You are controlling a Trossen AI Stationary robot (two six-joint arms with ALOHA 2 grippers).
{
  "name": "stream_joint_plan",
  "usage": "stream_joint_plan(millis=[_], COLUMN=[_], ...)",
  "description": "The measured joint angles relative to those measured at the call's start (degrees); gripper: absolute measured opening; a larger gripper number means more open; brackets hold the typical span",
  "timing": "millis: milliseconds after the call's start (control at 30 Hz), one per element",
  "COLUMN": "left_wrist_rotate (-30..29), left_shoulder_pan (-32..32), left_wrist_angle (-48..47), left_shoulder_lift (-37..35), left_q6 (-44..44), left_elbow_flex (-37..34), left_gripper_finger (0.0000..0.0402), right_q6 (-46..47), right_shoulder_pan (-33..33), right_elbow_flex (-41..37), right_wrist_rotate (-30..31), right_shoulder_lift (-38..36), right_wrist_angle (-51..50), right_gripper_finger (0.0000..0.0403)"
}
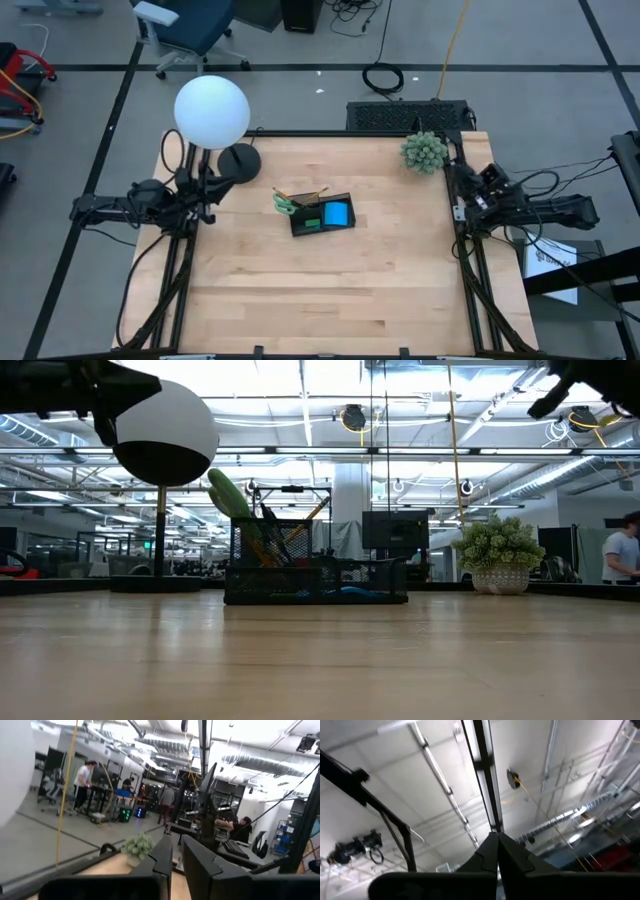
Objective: Pick and place office supplies into organizer
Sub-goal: Return to Home Position
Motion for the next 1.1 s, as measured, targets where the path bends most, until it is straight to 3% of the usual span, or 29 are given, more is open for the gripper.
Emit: stream_joint_plan(millis=[100,333,667,933,1100], left_wrist_rotate=[-0.02,3.16,7.32,7.41,8.9], left_shoulder_pan=[0.0,-0.02,-0.22,-0.22,-0.22], left_wrist_angle=[0.95,-0.83,-7.86,10.4,6.76], left_shoulder_lift=[-0.04,0.0,-0.02,-0.02,0.01], left_q6=[3.62,10.8,14.78,15.61,15.93], left_elbow_flex=[0.0,0.0,-0.02,-8.71,-9.35], left_gripper_finger=[0.0035,0.0035,0.0002,0.0001,0.0], right_q6=[-0.26,-4.92,-4.38,-3.32,-3.4], right_shoulder_pan=[0.0,0.0,0.0,0.0,-0.02], right_elbow_flex=[-2.2,-2.37,-2.43,-2.5,-2.5], right_wrist_rotate=[0.05,-1.74,-7.67,-7.7,-10.11], right_shoulder_lift=[-0.09,-0.07,-0.05,-0.03,-0.03], right_wrist_angle=[4.14,1.66,-8.69,-10.44,-11.29], right_gripper_finger=[0.0,0.0,0.0,0.0,0.0])
